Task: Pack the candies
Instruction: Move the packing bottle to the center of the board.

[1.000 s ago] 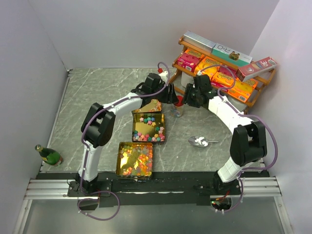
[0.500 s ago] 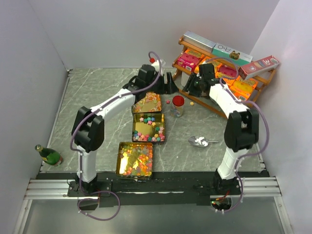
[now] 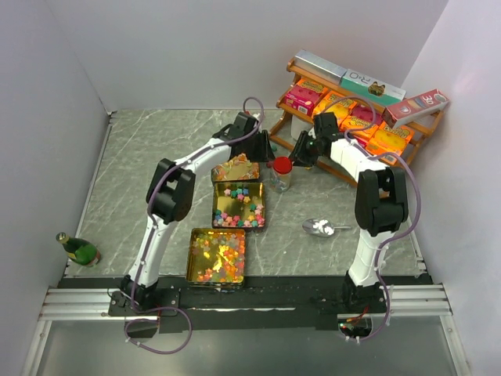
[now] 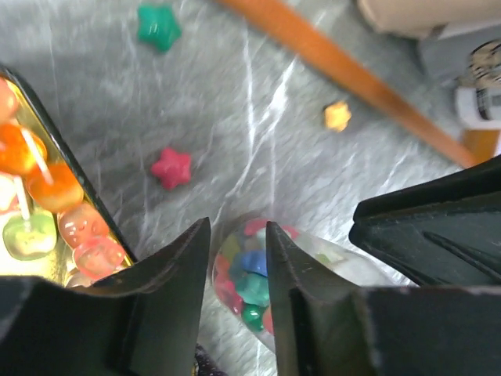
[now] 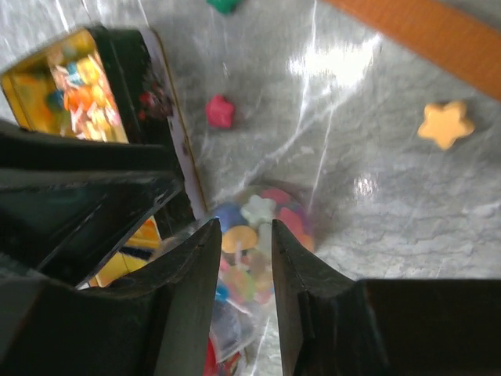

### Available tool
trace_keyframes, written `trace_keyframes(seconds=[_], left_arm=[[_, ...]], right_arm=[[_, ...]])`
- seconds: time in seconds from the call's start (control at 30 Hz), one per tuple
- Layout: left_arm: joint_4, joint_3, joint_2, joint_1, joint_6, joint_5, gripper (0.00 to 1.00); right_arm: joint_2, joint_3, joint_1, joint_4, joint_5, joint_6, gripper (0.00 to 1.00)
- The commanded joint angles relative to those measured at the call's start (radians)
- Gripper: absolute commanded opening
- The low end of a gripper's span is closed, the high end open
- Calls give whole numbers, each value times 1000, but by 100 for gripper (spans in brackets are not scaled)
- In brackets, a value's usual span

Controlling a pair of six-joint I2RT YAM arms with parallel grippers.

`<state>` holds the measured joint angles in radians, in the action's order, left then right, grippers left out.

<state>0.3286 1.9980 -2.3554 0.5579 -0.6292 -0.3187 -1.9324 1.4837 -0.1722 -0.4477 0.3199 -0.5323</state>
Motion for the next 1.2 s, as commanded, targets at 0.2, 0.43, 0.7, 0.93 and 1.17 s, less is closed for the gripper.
trace_keyframes(seconds=[0.2,0.43,0.7,0.93,1.17], left_arm=[[-29,-102,73,80,104,-54,33],[-14,-198,148,145,160,-20,32],[-62,-401,284,212,163,44,32],[-86,-487,387,255,126,81,31],[-100,-612,488,321,83,161,31]], right_arm=[[79,-137,0,-14,36,12,39],[177,-240,0,-26,16,34,39],[337,-388,-21,-57,16,81,39],[444,-522,-95,-60,2,65,39],[572,-641,-154,-77,-19,37,39]])
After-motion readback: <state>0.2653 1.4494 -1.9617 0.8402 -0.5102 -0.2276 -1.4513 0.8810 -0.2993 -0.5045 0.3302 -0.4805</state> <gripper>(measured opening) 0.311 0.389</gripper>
